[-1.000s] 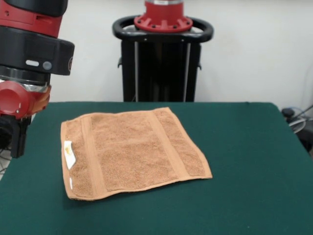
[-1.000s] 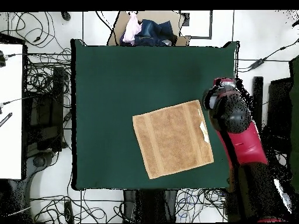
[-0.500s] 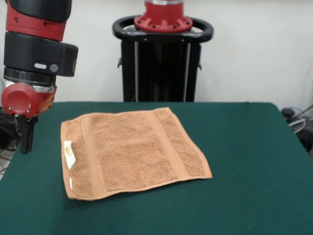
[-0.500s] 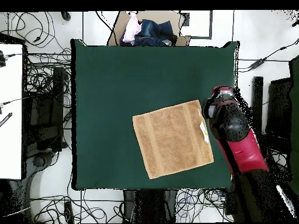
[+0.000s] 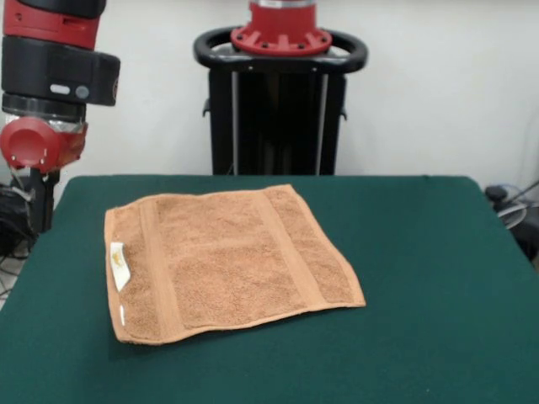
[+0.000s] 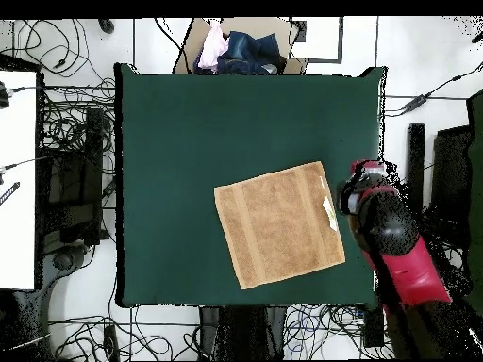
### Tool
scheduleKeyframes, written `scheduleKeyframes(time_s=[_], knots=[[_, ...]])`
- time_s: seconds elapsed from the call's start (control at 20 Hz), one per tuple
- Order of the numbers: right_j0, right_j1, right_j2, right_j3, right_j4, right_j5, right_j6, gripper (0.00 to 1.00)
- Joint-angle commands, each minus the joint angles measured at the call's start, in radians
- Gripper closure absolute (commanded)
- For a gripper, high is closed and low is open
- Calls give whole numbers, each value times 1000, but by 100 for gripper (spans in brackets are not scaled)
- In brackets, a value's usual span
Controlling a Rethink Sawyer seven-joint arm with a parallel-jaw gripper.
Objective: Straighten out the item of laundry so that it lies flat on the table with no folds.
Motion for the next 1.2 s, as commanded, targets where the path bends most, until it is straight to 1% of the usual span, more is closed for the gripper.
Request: scheduleKeyframes(time_s=[0.05,0.25,0.4,0.55,0.7,0.9,1.05,1.2], knots=[[-116,-82,179,220,-106,-31,195,100],[-210,-105,263,264,-146,-5,180,100],[-242,-115,287,275,-159,14,173,100],[-299,-129,331,307,-180,20,171,100],[-337,-128,370,314,-183,34,171,100],[-345,-123,384,303,-166,58,166,100],[-336,-158,351,262,-119,150,141,100],[-280,-170,284,194,-74,229,148,100]])
